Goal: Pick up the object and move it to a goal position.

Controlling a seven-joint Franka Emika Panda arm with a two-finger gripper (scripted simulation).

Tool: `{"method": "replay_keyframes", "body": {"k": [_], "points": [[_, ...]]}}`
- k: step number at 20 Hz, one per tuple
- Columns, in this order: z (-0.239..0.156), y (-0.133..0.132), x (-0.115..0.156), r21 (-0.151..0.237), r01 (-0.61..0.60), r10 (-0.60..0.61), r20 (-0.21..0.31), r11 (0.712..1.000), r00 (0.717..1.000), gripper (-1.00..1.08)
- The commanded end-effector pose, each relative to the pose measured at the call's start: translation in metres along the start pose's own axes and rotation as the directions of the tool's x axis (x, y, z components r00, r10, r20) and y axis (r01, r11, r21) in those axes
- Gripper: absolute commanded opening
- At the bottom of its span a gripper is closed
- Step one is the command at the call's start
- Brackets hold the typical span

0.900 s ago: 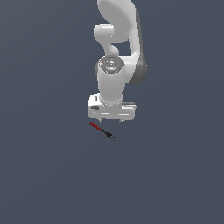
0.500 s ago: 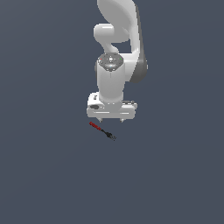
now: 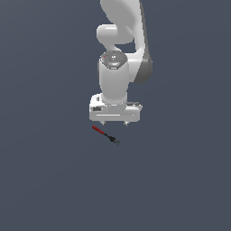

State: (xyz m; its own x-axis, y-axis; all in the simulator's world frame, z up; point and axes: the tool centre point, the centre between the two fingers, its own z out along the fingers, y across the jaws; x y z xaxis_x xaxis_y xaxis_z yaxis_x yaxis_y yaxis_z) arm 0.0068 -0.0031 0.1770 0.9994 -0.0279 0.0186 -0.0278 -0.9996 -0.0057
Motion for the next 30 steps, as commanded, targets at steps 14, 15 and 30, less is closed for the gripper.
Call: {"method": "replay_keyframes", "body": {"k": [14,15,30], "points": [[0.027,0.016,-0.006,-0.009,0.205,-0.205,0.007,0.979,0.979,1.0],[0.03,0.017,-0.007,-0.009,0.228,-0.228,0.008,0.974,0.974,1.0],[0.078,0.042,-0.022,-0.005,0.578,-0.578,0.021,0.816,0.816,1.0]]}}
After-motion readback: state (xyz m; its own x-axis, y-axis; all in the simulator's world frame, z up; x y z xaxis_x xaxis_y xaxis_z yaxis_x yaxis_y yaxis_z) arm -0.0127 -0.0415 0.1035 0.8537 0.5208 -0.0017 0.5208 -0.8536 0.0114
